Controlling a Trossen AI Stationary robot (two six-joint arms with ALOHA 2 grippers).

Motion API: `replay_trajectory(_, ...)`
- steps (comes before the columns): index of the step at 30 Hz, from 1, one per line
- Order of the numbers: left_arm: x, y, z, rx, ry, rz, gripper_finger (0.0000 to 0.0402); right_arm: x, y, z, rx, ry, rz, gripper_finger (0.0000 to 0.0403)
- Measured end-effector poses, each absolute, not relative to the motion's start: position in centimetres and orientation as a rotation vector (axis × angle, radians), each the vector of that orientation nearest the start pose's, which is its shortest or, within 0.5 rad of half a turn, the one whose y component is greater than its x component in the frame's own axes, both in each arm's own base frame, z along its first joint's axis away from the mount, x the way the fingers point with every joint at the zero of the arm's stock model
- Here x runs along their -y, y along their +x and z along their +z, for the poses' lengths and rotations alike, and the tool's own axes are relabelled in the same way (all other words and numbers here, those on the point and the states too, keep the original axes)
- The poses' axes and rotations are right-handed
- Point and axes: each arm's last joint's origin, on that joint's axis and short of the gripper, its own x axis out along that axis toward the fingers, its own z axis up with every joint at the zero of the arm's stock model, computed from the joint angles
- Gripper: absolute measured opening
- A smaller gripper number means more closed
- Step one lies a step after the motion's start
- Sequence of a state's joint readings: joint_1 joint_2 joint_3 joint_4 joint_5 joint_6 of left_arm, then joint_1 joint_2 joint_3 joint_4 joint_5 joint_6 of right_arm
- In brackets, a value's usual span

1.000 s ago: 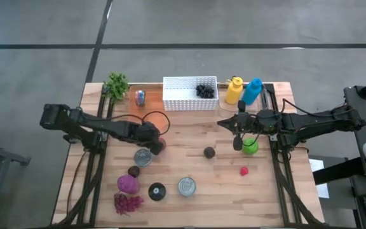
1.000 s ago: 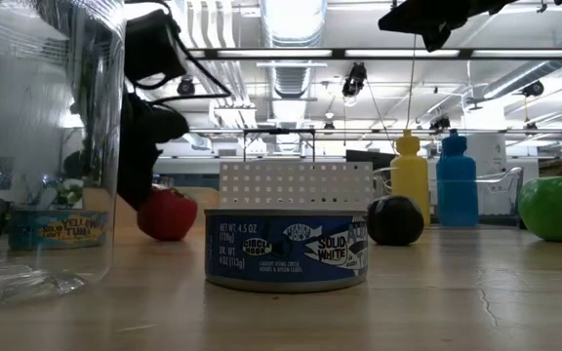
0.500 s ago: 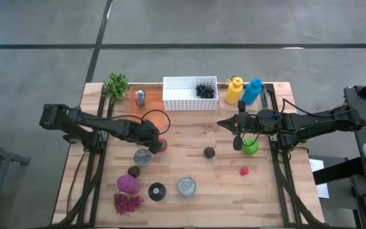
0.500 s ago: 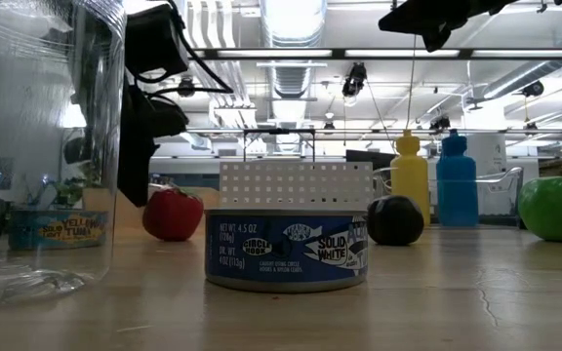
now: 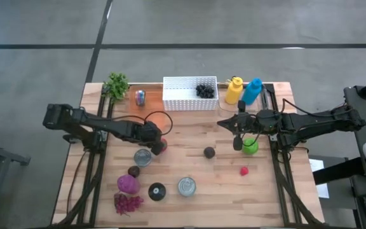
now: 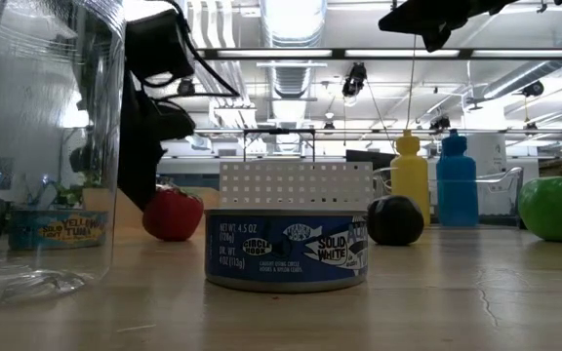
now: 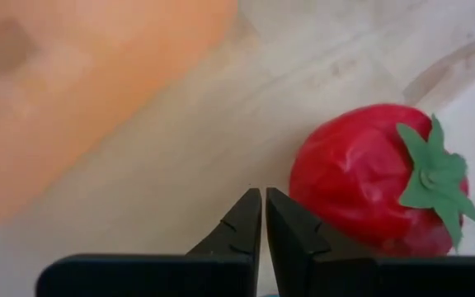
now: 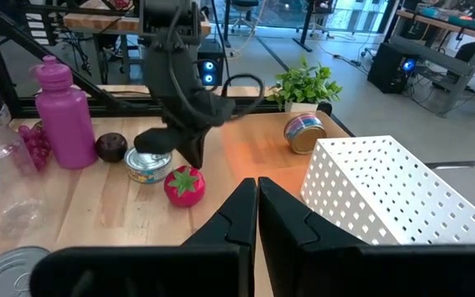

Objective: Pick & Place Food Item
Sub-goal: Put the tomato into the white bin

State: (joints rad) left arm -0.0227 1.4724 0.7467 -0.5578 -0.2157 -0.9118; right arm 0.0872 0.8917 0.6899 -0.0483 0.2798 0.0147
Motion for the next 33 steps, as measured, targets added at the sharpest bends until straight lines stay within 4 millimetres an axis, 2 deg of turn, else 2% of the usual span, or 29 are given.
replay_trajectory(6, 0.1, 25.9, 14.5, -1.143, -0.605, 0.677, 0.0026, -0.9, 19.9, 29.5, -0.245, -0.03, -0.194, 0.0008)
replay_trajectory(22, 0.2, 30.8, 15.5, -1.133, -0.519, 0.568, 0.0026, -0.9, 19.9, 29.3, -0.253, -0.029, -0.194, 0.0008)
replay_trajectory(26, 0.2, 31.1, 15.9, -1.126, -0.513, 0.559, 0.0026, -0.9, 19.9, 29.3, -0.256, -0.026, -0.194, 0.0008)
replay_trajectory(33, 0.2, 30.2, 16.2, -1.197, -0.504, 0.593, 0.0026, -0.9, 19.8, 29.1, -0.261, -0.024, -0.194, 0.0008)
